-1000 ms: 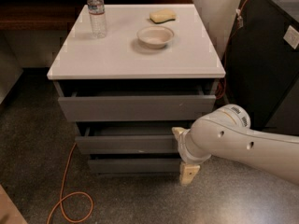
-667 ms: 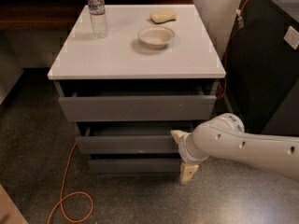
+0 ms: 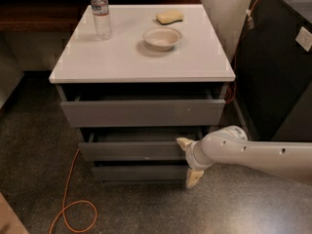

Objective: Open middle drawer

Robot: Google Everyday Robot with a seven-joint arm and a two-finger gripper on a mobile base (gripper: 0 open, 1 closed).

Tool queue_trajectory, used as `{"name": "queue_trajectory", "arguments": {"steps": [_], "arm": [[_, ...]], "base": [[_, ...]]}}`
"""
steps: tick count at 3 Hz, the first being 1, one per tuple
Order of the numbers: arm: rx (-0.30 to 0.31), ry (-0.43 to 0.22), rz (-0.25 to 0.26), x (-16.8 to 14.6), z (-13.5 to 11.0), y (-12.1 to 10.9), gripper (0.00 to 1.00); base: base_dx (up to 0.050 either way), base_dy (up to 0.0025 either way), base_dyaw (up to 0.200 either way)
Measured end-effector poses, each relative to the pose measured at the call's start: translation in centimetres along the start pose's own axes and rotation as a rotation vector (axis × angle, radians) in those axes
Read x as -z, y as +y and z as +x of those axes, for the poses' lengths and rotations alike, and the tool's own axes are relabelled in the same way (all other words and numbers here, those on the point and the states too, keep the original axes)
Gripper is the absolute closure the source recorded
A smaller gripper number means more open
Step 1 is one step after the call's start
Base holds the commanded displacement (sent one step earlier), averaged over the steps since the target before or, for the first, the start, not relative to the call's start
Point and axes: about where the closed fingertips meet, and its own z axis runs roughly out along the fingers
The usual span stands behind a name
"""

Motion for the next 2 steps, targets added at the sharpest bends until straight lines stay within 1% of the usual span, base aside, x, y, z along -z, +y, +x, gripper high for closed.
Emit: {"name": "queue_trajectory", "arguments": {"steps": [1, 2], "arm": [[-0.014, -0.017, 0.008, -4.14, 1.85, -0.59, 0.00], [-0.014, -0.017, 0.008, -4.14, 1.85, -0.58, 0.00]], "base": [[0.000, 0.00000, 0.000], [0.000, 0.00000, 0.000]]}}
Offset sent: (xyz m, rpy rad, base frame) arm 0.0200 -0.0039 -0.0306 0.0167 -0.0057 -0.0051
